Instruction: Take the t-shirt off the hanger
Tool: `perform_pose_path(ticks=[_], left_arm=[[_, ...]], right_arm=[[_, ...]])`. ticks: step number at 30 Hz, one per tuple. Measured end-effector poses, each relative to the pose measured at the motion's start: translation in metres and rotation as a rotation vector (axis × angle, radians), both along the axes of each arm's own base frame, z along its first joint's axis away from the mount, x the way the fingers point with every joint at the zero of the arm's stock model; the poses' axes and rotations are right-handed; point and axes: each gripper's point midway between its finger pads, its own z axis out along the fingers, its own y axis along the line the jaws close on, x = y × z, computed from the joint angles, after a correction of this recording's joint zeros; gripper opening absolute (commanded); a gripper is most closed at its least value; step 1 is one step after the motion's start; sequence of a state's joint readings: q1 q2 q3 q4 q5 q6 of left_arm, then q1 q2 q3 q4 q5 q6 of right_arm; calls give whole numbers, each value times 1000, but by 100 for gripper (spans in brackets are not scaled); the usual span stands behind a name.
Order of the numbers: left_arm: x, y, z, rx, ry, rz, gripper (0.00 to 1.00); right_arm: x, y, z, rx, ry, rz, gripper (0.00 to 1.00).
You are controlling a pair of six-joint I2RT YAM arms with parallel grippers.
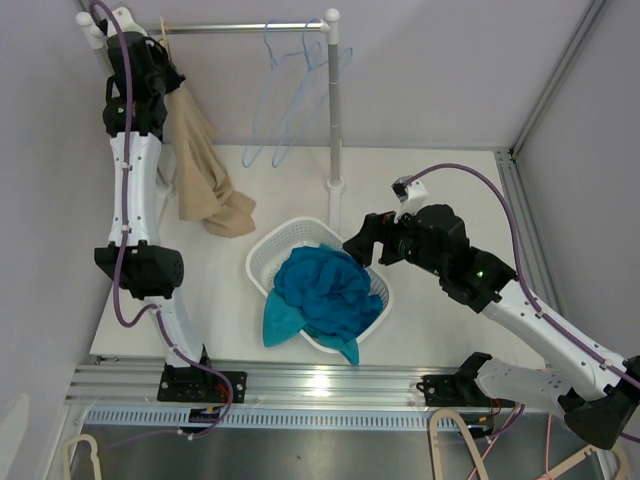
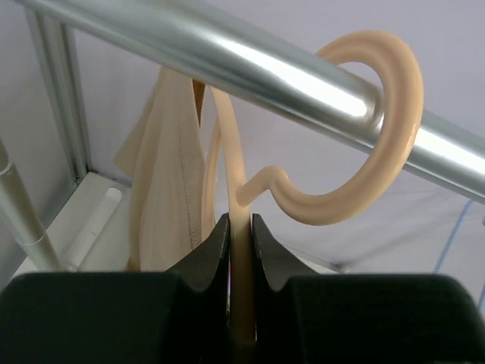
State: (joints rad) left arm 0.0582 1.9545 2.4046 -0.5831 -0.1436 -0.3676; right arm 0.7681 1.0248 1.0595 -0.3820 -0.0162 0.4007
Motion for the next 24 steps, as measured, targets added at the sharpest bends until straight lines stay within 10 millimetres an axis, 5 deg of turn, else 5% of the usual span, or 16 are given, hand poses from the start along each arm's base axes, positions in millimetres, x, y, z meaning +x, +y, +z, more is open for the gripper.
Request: perform_pose_path(ticks=[6, 11, 17, 24], left_arm=[[0, -22, 18, -10, -61, -132, 1], [-27, -30, 36, -27, -87, -168, 1], [-86, -34, 60, -31, -117, -167, 1], [-121, -32, 69, -51, -115, -129, 1]], right_arm=[[-2, 0, -13, -11, 23, 3, 92], [-10, 14, -7, 7, -8, 85, 92], [-31, 57, 2, -10, -69, 259, 91], [-63, 126, 25, 27, -144, 484, 90]])
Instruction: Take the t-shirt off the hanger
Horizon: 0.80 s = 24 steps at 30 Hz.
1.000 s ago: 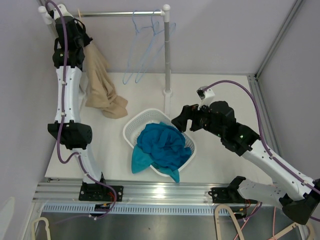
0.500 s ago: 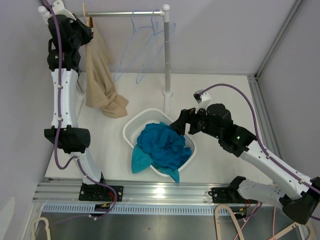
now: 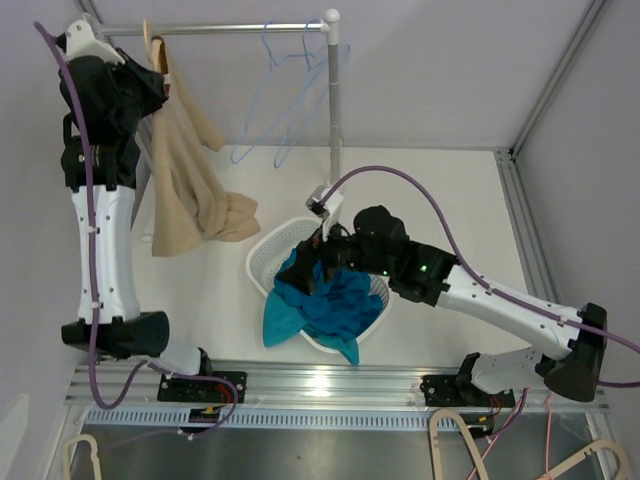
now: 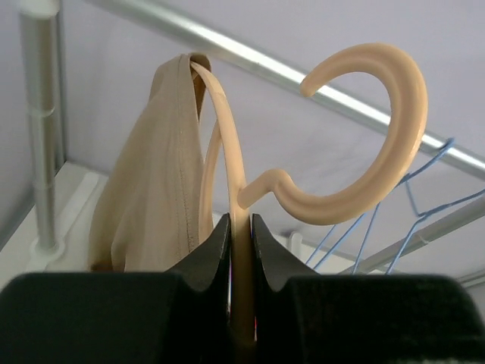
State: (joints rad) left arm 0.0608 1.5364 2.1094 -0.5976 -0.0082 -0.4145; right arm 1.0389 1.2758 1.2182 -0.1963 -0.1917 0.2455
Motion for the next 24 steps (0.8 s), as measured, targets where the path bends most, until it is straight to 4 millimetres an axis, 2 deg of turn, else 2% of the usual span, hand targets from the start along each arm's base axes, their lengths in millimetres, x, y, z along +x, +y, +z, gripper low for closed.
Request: perform_pose_path(ticks=[3, 4, 7, 9, 12, 16, 22, 23, 24], left_arm=[[-22, 7, -17, -22, 20, 67, 1], [-35, 6, -32, -29, 46, 81, 1], [-65, 8, -53, -52, 69, 124, 1], [-83, 9, -59, -66, 67, 145, 1], [-102, 8, -57, -74, 43, 159, 1], [-114, 4, -46, -75, 7, 153, 1], [-116, 8, -44, -74, 0, 171, 1], [-115, 8, -45, -74, 3, 170, 1], [-115, 7, -46, -74, 5, 170, 1]], right_arm=[[-19, 35, 15, 45, -29, 120, 90], [-23, 46, 20, 61, -37, 153, 90], [-32, 82, 37, 125, -67, 240, 91], [-32, 104, 46, 161, -84, 277, 91], [-27, 132, 60, 207, -98, 313, 91], [-24, 165, 72, 265, -85, 365, 91], [-44, 189, 57, 268, -7, 447, 88], [-49, 191, 53, 263, 3, 458, 86], [-54, 193, 51, 261, 10, 470, 76]])
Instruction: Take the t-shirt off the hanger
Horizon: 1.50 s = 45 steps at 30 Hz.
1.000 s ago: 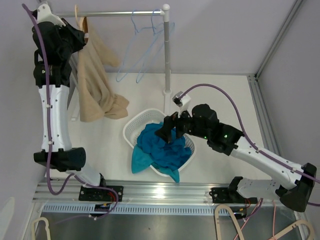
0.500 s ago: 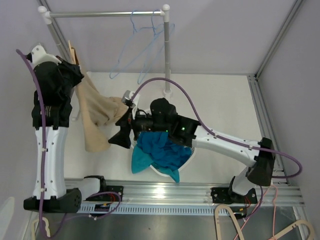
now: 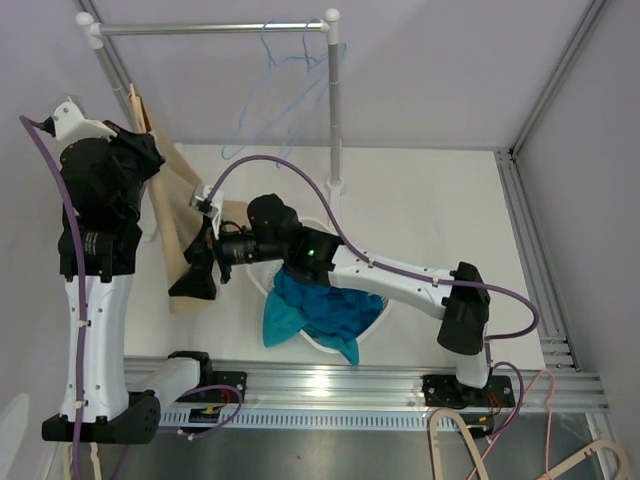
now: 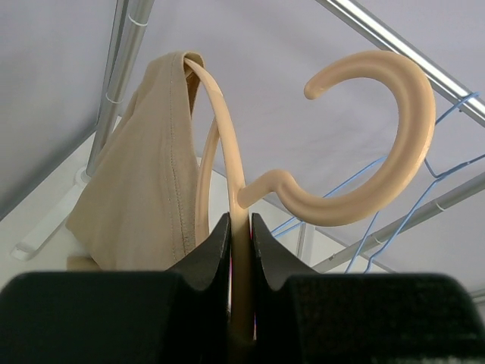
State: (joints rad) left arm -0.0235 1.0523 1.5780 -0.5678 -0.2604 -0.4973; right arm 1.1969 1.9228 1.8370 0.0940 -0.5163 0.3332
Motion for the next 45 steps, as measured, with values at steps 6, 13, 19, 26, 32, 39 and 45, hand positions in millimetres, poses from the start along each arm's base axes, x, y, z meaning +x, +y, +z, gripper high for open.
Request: perform_pose_path(ticks=[6, 13, 19, 26, 32, 39, 45], left_arm=[[5, -1, -5, -1, 25, -6, 1], [20, -1, 0, 2, 47, -5, 1], [48, -2, -13, 14, 140, -3, 1], [73, 2, -4, 39, 154, 16, 1], [70, 5, 13, 50, 117, 27, 1], [60, -14, 10, 21, 136, -74, 1], [-11, -43, -3, -13, 112, -243, 1]], right_arm=[[-19, 6, -3, -4, 8, 36, 0], [-24, 3, -9, -22, 22, 19, 0], [-46, -9, -2, -4, 5, -42, 0], [-106, -13, -62, -99, 96, 81, 0], [-128, -11, -106, -200, 132, 126, 0], [-103, -13, -107, -209, 115, 84, 0], [-26, -23, -110, -228, 108, -43, 0]])
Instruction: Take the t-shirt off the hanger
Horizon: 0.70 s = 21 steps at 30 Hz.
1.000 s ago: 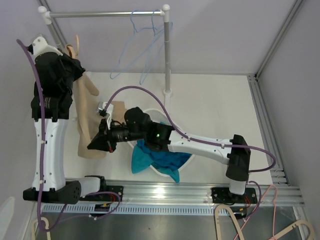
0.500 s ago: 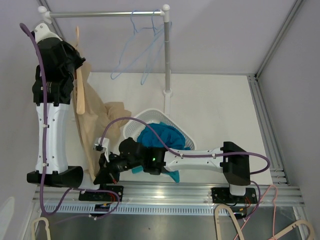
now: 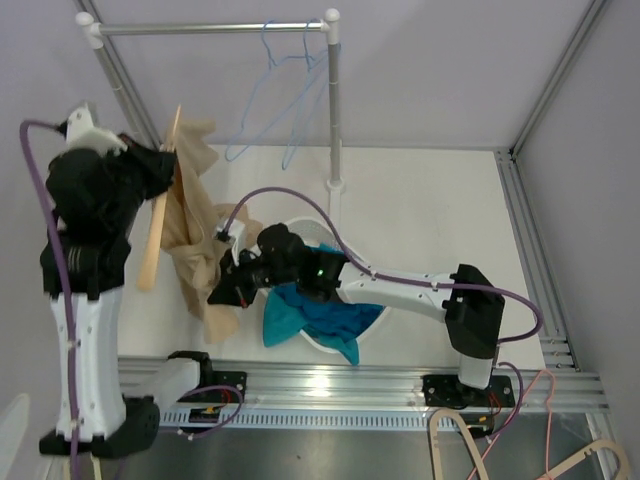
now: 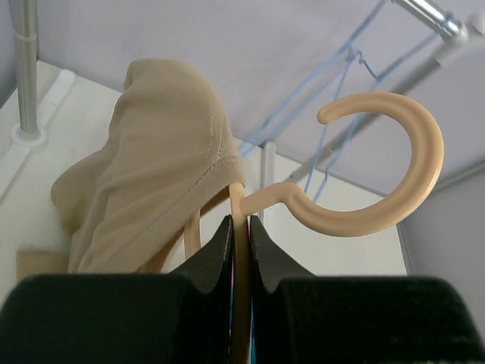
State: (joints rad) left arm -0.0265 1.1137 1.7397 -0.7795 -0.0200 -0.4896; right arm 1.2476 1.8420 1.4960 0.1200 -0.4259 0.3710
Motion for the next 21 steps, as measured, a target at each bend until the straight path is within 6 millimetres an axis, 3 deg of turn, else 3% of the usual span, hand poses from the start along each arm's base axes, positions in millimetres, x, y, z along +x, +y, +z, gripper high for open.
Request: perform_pose_path(ticks=[6, 8, 11, 16, 21], left_arm=[[-112, -9, -13, 15, -82, -76, 1], [-146, -13, -9, 17, -133, -105, 1], [-181, -21, -8, 15, -182, -158, 1], [-208, -44, -30, -3, -165, -325, 1], [-209, -55, -80, -20, -82, -400, 1]], right_arm=[[99, -19, 32, 29, -61, -190, 0], [119, -24, 53, 54, -92, -229, 0], [131, -24, 89, 105, -138, -248, 0], [145, -16, 130, 156, -212, -275, 0], [173, -13, 124, 113, -224, -326, 0]])
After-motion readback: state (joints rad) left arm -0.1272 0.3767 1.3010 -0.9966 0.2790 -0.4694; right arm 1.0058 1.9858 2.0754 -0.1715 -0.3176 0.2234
